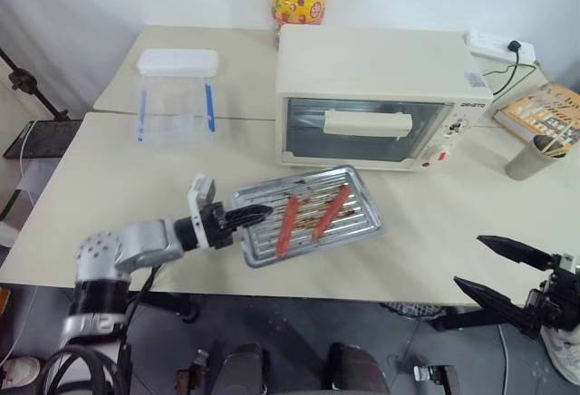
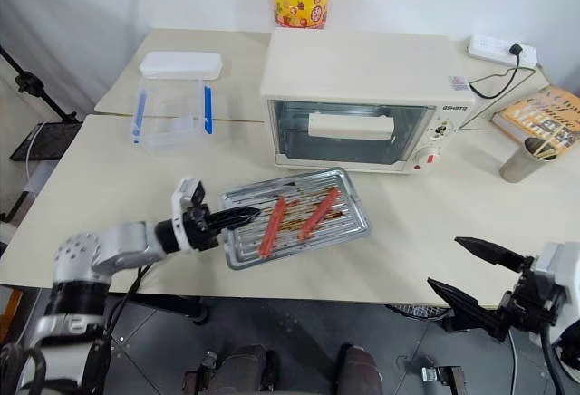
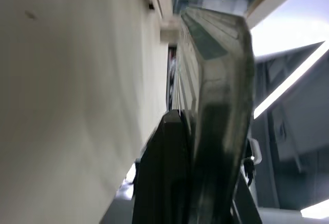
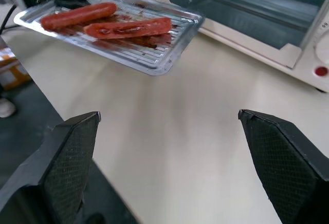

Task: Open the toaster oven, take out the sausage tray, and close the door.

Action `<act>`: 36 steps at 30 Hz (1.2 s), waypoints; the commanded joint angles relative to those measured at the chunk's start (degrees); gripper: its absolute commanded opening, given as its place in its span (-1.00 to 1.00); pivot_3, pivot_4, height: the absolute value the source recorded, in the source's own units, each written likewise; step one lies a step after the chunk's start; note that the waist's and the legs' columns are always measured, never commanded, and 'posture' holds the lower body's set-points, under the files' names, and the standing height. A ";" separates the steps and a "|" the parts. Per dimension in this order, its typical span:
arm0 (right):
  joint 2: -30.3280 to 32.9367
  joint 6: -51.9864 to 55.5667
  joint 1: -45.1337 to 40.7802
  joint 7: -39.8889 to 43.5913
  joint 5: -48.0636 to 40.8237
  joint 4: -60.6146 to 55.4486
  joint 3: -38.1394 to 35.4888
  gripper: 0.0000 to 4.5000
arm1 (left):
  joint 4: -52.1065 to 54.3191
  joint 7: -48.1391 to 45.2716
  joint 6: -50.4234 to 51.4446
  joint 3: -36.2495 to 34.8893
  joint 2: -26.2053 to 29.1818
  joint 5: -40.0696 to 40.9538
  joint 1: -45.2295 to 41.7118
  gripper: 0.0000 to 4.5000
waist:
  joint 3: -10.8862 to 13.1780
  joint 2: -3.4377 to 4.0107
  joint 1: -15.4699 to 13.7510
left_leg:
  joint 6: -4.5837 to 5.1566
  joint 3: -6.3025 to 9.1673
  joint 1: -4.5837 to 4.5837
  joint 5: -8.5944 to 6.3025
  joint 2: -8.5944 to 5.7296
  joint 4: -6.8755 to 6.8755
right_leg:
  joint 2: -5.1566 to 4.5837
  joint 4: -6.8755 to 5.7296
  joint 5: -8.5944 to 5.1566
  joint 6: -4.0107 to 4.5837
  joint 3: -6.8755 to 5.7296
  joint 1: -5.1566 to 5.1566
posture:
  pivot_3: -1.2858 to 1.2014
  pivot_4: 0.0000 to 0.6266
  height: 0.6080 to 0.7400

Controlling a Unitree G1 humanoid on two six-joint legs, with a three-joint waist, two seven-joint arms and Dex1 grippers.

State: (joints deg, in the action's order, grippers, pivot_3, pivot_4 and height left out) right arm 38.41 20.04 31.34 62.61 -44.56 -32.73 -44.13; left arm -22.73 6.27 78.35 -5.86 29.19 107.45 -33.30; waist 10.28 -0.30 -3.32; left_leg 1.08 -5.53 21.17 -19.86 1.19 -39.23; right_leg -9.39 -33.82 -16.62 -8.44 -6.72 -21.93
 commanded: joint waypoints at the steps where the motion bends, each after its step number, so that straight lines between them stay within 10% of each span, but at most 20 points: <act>1: -1.53 -0.53 2.94 -1.70 -2.42 -4.76 -3.57 1.00 | -3.94 -3.86 1.59 1.42 -2.17 -4.93 -3.81 -1.00 | 0.00 0.00 0.33 | 0.01 -0.01 0.00 -0.01 -0.01 0.01 | 0.00 0.02 0.01 -0.01 0.02 0.00 | 0.03 -0.52 1.00; 16: -5.69 -1.76 11.96 -4.85 -4.69 -11.62 -7.10 1.00 | -12.55 -23.30 3.91 4.52 -11.78 -35.48 -12.89 -1.00 | -0.02 0.02 -0.09 | 0.00 -0.07 0.00 0.00 -0.03 0.13 | -0.04 0.05 0.01 -0.02 0.04 -0.07 | 0.03 -0.52 1.00; 26: -4.30 -2.02 9.81 -5.44 -3.96 -10.20 -4.07 1.00 | -7.64 -23.63 3.81 -2.07 -13.97 -43.72 -11.08 0.17 | -0.02 0.02 0.25 | 0.00 -0.04 -0.02 0.00 -0.05 0.13 | -0.11 0.03 0.03 -0.06 0.04 -0.06 | 0.03 -0.52 1.00; 32: -2.83 -2.25 6.50 -4.94 -2.94 -8.29 -1.00 1.00 | 8.48 -33.22 0.17 1.82 -6.12 -48.45 -5.74 0.93 | 0.00 -0.01 1.29 | 0.00 -0.06 0.00 0.00 -0.03 0.13 | -0.10 0.01 0.03 -0.06 0.05 -0.10 | 0.03 -0.52 1.00; 36: -1.62 -2.92 3.31 -3.89 -1.59 -5.52 1.46 1.00 | 18.86 -41.67 -4.08 5.64 1.81 -51.98 -0.50 0.99 | -0.02 0.02 2.01 | -0.05 -0.19 0.04 0.01 0.03 0.21 | -0.01 -0.05 0.02 -0.03 0.15 -0.31 | 0.03 -0.52 1.00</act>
State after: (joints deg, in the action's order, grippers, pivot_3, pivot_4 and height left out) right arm 36.01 18.55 35.34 58.24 -46.24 -38.69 -42.82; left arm -8.29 -31.95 77.03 -1.34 29.84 57.42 -34.89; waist 10.26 -0.28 -1.30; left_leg 1.03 -5.77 21.25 -19.84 1.23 -39.01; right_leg -9.39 -33.89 -16.61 -8.46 -6.51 -22.30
